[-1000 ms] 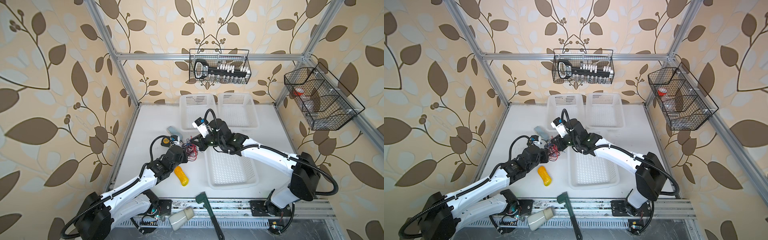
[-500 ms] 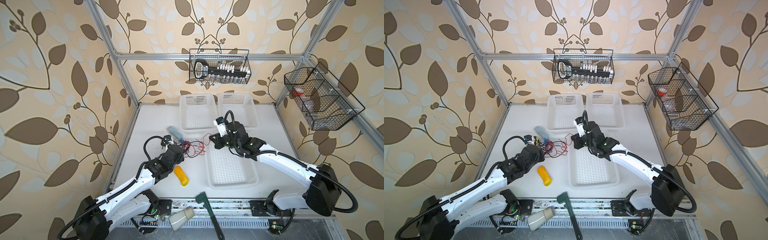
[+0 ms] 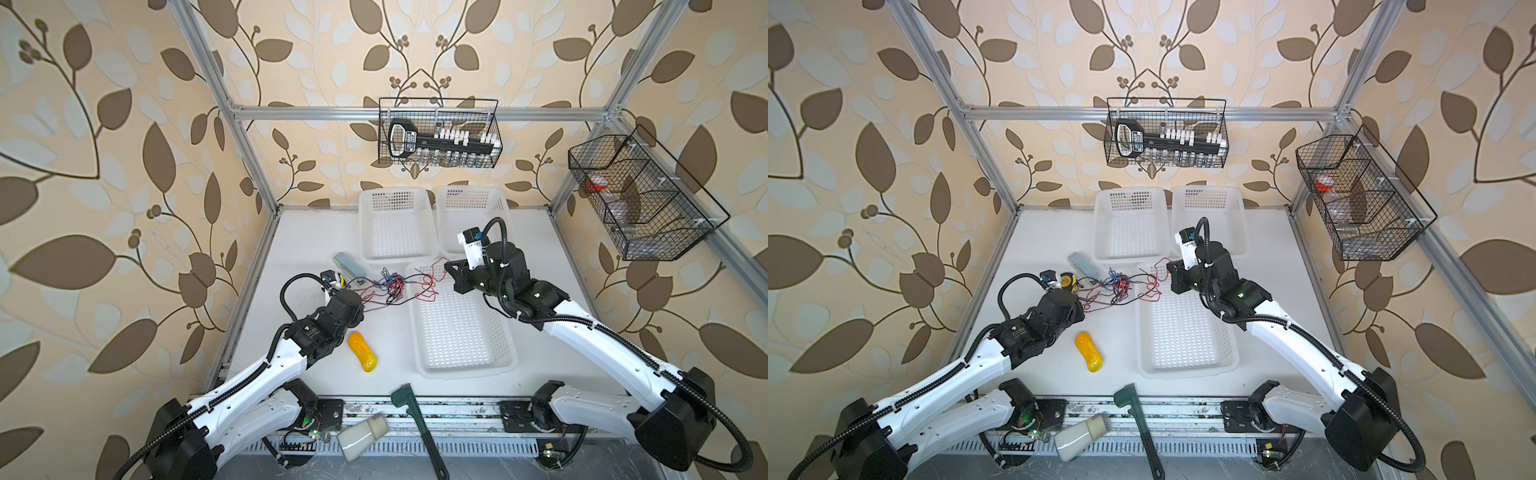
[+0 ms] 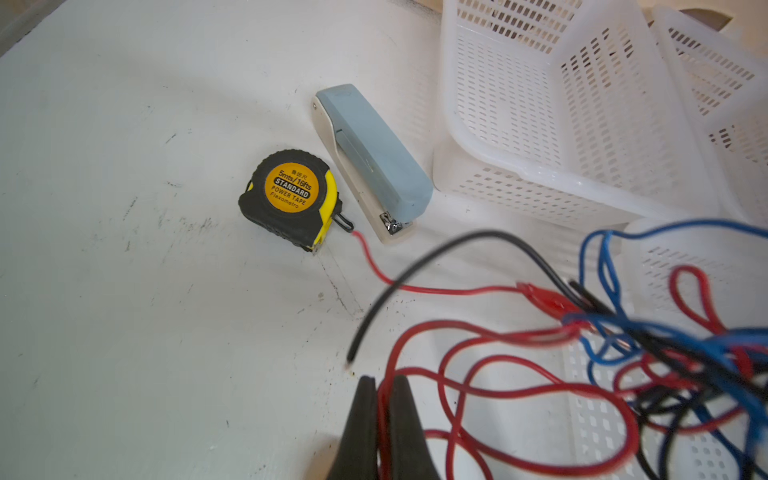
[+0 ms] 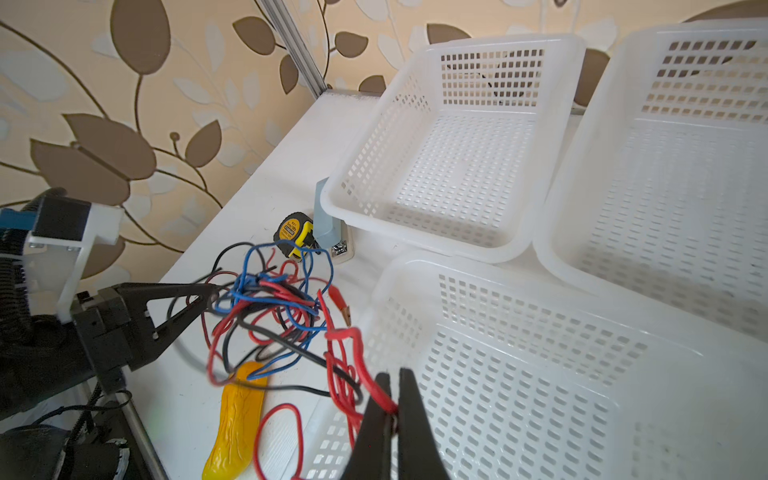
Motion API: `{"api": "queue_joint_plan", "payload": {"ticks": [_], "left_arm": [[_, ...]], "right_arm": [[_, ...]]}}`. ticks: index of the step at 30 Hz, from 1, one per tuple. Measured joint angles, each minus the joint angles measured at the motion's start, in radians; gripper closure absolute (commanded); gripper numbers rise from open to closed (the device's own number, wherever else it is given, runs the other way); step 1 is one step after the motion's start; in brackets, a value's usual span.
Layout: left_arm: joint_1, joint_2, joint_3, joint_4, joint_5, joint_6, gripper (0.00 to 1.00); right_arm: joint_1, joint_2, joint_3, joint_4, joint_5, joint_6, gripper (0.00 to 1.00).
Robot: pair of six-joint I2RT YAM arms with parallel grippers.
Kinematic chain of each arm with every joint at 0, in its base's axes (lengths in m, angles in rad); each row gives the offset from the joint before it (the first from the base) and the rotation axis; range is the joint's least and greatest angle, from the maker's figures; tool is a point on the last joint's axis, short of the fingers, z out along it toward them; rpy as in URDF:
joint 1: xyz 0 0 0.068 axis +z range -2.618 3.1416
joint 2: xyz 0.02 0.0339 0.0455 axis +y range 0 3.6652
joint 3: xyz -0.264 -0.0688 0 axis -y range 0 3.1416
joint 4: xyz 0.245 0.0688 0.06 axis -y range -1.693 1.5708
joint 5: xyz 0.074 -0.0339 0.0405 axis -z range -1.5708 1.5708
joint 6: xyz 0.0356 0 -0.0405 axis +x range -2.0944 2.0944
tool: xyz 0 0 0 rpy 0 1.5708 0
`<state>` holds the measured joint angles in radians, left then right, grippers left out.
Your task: Untangle the cables
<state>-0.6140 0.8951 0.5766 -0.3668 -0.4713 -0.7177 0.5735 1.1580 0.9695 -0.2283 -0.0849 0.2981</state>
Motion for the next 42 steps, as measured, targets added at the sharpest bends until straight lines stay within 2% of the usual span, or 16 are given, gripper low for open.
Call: {"api": "queue_joint_plan", "payload": {"ticks": [4, 11, 12, 14, 15, 18, 19, 27, 35, 42], "left_arm": [[0.007, -0.012, -0.005, 0.018, 0.018, 0.010, 1.00], [0.011, -0.027, -0.031, 0.068, 0.123, 0.072, 1.00], [0.014, -0.031, -0.034, 0.072, 0.135, 0.084, 0.92], [0.014, -0.042, -0.037, 0.078, 0.153, 0.105, 0.49], [0.014, -0.050, -0.037, 0.082, 0.161, 0.113, 0.32], [0.014, -0.076, -0.038, 0.094, 0.183, 0.121, 0.05], [0.014, -0.086, -0.038, 0.099, 0.185, 0.124, 0.02], [0.014, -0.154, -0.056, 0.141, 0.221, 0.165, 0.01], [0.014, -0.146, -0.072, 0.245, 0.358, 0.248, 0.01], [0.014, -0.037, -0.070, 0.290, 0.483, 0.305, 0.12]], "right_arm": [[0.039, -0.006, 0.000, 0.010, -0.051, -0.035, 1.00], [0.227, 0.111, 0.055, 0.024, -0.062, -0.095, 1.00], [0.242, 0.132, 0.068, 0.029, -0.062, -0.098, 1.00], [0.266, 0.166, 0.096, 0.035, -0.061, -0.099, 1.00], [0.273, 0.180, 0.111, 0.038, -0.061, -0.098, 1.00], [0.284, 0.226, 0.159, 0.039, -0.054, -0.097, 1.00], [0.285, 0.238, 0.169, 0.039, -0.050, -0.097, 1.00], [0.258, 0.301, 0.177, 0.037, -0.048, -0.098, 1.00], [0.235, 0.317, 0.192, 0.029, -0.118, -0.128, 1.00], [0.212, 0.318, 0.215, 0.030, -0.198, -0.145, 1.00]]}}
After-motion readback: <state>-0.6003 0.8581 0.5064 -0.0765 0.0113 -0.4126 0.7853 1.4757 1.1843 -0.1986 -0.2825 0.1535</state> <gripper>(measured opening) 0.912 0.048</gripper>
